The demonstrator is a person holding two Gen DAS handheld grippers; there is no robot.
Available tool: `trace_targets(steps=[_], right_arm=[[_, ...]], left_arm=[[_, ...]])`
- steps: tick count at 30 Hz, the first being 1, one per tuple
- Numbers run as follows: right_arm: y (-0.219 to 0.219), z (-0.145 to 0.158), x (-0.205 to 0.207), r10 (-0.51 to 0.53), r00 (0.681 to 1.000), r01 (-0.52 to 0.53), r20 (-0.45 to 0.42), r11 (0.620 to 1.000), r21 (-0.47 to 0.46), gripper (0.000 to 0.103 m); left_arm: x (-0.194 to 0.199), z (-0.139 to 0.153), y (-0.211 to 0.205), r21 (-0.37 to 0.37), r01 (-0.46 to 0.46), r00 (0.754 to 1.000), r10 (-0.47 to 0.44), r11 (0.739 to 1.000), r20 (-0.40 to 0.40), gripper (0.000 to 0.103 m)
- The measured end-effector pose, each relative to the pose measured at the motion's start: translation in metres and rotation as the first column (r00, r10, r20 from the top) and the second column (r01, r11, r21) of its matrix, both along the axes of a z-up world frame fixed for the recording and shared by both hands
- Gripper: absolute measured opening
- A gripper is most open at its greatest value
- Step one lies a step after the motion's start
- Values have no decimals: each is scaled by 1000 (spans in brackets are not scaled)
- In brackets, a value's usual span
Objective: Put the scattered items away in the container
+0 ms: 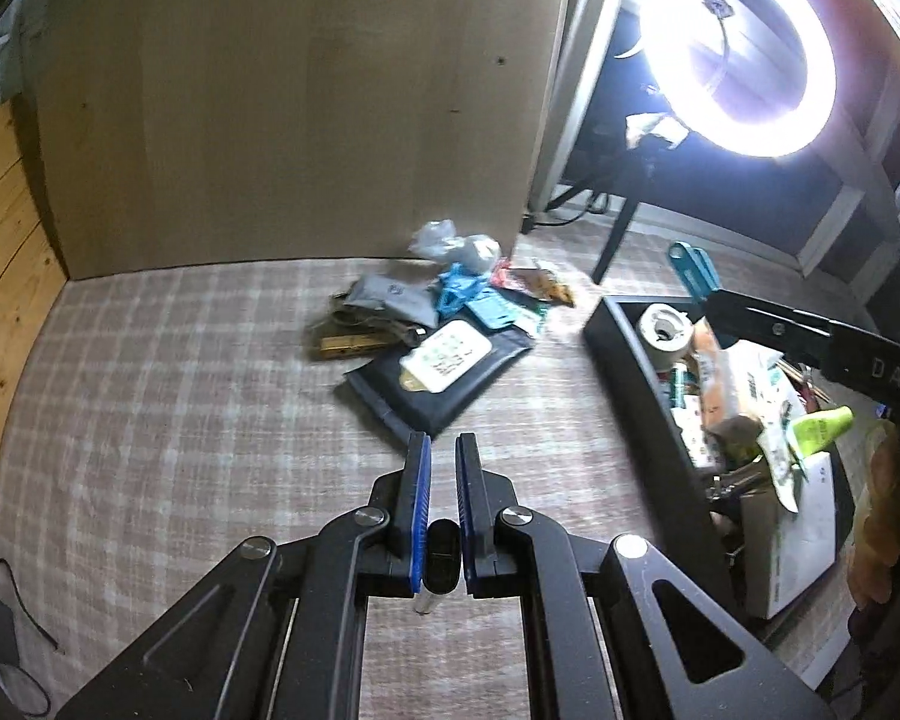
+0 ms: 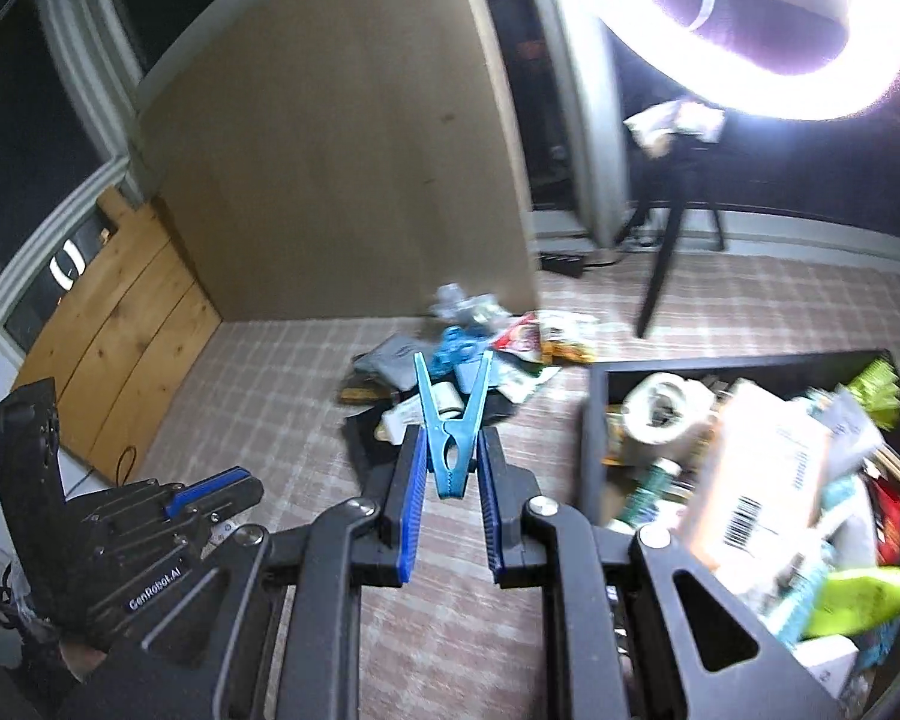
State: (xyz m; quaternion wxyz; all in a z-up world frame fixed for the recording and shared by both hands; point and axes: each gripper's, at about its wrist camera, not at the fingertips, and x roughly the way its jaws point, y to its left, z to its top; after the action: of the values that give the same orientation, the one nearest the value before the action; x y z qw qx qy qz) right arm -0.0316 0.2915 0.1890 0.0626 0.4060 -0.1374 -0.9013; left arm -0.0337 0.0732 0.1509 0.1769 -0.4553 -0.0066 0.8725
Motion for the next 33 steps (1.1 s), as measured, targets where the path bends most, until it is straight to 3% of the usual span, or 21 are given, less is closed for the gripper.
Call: trace_targets(steps=[2,11,15,19,22,27,31,33], right_arm=[[15,3,15,-41,999,41,-9,999,-4,17],[94,13,86,-246,969,247,-28,969,6,17],[125,10,116,-326,945,326,-13,945,0,17],[141,-1,138,-376,927,376,3,927,-4,17],[145,-10,141,-391,920,391,25,920,-14,17],[140,-17,142,-378,925,378,39,926,-10,17],[138,-16,145,-382,923,382,36,924,4,17],[141,-18,146,-390,920,390,40,921,-1,17]], left_arm=[[1,4,9,-1,23,1000,-23,1000,-4,0],[5,23,71,0,177,984,-176,984,-31,0],[-7,21,63,-5,146,989,-146,989,-10,0],[-19,-5,33,-53,87,994,-82,995,78,0],[-22,-33,25,-46,106,977,-95,993,192,0],[-22,-81,45,-54,139,941,-115,989,318,15],[-16,-93,63,-120,171,949,-131,978,288,28],[-16,-103,66,-126,173,945,-128,977,302,28]])
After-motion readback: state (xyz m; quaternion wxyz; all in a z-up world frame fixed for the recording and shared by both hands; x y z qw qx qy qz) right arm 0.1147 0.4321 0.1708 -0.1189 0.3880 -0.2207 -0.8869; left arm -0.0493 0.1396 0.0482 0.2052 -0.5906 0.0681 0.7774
